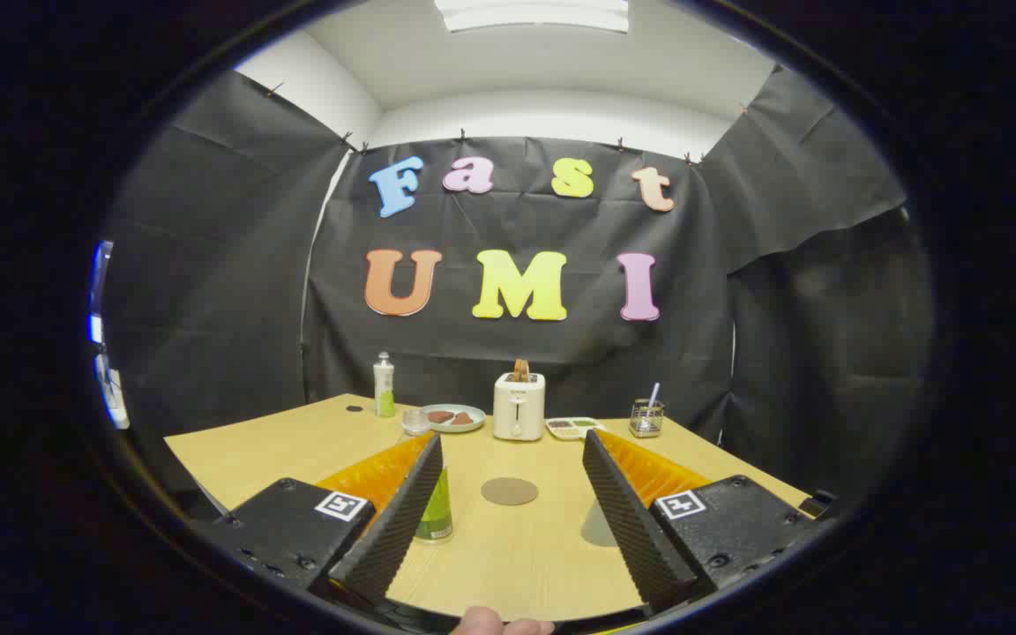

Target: Take the bottle from table, then pour the juice into the cup, finally place the bottle on the coaster

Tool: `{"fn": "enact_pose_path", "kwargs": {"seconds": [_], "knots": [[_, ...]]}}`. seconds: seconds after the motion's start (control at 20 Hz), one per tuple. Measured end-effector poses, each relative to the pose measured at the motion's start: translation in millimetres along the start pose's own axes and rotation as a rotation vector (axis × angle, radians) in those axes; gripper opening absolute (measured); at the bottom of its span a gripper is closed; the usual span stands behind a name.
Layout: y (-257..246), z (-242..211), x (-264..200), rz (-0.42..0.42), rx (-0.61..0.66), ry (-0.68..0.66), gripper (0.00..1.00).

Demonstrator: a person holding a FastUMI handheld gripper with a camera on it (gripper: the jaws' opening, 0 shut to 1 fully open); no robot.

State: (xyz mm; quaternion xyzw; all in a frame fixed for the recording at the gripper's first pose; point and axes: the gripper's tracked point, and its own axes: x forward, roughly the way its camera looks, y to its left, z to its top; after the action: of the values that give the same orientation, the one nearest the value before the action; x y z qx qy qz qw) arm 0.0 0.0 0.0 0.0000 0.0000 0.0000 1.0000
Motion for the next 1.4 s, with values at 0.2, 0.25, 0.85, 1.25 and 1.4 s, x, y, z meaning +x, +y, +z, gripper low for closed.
{"fn": "enact_pose_path", "kwargs": {"seconds": [0.2,0.25,0.85,1.25,1.4], "knots": [[0.1,1.1,0.1,0.006,-0.006,-0.005,1.0],[-0.1,0.4,0.5,0.007,-0.004,-0.007,1.0],[-0.3,-0.5,1.5,0.01,-0.005,-0.009,1.0],[1.2,-1.5,2.8,0.018,-0.009,-0.008,1.0],[1.7,-5.2,5.1,0.019,-0.015,0.002,1.0]]}}
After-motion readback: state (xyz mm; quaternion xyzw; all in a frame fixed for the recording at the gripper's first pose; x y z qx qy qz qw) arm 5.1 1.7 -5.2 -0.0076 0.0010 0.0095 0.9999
